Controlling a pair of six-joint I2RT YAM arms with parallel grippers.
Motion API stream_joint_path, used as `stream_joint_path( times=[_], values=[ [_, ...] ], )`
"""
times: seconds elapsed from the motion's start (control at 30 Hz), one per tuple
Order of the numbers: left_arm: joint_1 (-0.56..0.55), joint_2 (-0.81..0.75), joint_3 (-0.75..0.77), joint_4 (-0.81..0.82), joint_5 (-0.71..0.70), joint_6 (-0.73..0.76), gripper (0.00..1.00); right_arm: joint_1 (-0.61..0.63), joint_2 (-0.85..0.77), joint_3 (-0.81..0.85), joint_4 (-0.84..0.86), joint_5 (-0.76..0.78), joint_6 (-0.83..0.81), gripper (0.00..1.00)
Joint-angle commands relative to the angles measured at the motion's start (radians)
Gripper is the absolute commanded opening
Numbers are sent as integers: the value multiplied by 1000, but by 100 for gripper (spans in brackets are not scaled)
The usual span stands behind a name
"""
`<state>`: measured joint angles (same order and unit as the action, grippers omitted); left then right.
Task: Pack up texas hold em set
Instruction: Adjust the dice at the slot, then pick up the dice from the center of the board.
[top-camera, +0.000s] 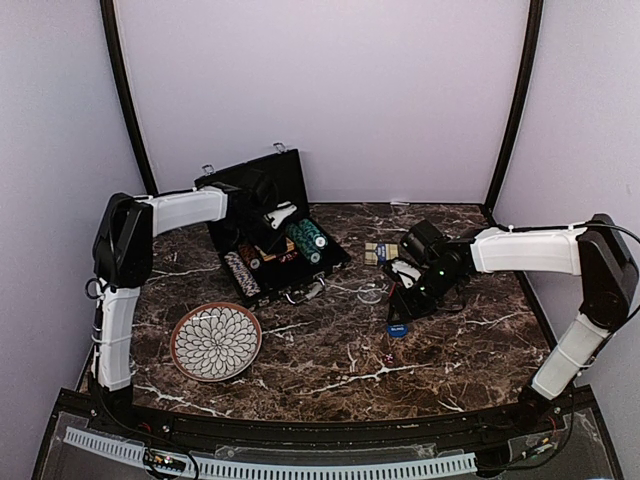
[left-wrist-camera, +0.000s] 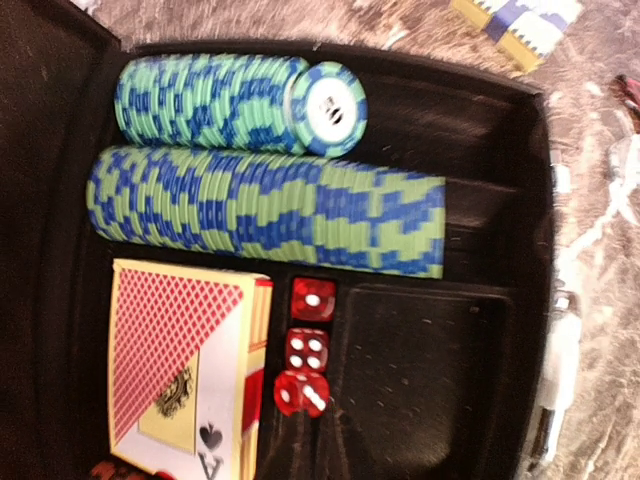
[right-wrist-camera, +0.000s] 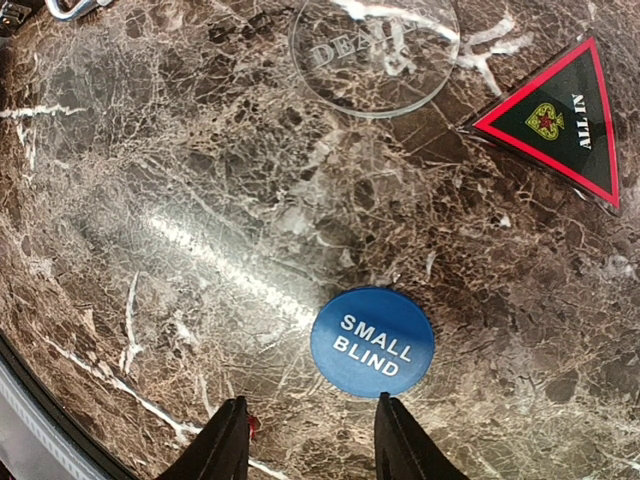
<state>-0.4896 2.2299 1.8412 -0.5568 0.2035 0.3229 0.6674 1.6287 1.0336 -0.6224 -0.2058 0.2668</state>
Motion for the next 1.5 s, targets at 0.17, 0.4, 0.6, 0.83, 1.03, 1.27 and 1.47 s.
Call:
stream_joint_path(
  times=[0.17,0.4,0.6,0.83,1.03,1.27,1.47],
  values=[
    [-134,-259,-202,80,-77,2,27,-11,-54,-1,16,55,10,47],
    [-309,-346,-303,128,-117,-36,42,-48,-103,-12,24,97,31,58],
    [-461,-374,-372,190,-81,-83,58,-121,-141,-35,29,117,57,83],
    [-593,-329,-417,327,-45,-95,67,-236,-204,-83,64,74,77,94],
    [-652,-250,-384,377,-30,-60,68,-294,-248,-119,76,42,70,95],
    [-672,-146,-311,349,-11,-12,68,-307,-263,-140,77,26,60,95],
    [-673,-84,-256,325,11,9,64,-308,-267,-156,81,13,55,95]
  ],
)
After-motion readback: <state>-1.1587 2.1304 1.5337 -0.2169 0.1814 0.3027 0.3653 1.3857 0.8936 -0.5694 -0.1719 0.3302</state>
